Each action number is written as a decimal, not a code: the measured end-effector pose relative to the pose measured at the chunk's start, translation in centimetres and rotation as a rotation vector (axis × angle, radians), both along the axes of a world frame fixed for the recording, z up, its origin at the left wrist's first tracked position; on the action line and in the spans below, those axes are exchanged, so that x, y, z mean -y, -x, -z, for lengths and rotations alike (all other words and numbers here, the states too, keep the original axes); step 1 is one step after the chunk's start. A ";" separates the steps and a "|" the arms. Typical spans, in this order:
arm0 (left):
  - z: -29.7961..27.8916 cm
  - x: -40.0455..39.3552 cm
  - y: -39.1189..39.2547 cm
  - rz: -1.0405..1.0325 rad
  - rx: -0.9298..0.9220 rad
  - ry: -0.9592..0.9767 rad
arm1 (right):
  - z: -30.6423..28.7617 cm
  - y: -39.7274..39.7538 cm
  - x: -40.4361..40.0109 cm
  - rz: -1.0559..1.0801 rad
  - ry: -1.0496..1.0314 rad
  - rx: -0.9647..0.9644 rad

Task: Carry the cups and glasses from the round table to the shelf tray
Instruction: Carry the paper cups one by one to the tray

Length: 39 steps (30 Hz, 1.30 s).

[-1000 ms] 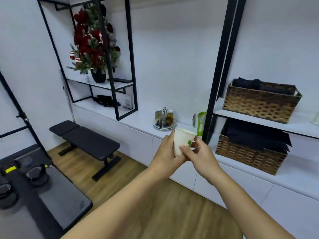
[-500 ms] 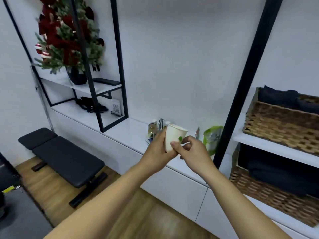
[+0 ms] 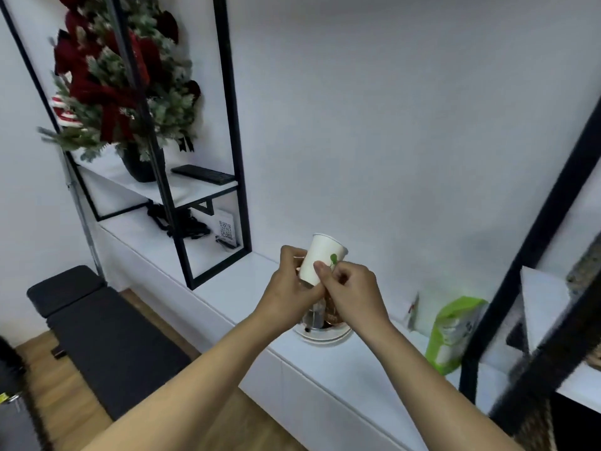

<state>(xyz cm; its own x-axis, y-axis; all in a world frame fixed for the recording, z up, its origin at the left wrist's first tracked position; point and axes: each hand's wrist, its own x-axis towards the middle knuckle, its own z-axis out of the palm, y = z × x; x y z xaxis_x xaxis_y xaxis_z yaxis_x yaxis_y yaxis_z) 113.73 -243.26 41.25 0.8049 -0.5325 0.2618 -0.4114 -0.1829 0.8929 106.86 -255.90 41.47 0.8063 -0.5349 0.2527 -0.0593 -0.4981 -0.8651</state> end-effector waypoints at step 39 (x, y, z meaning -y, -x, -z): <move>19.0 23.1 -40.4 0.453 -0.099 -0.398 | 17.8 -36.5 21.5 0.189 0.116 -0.753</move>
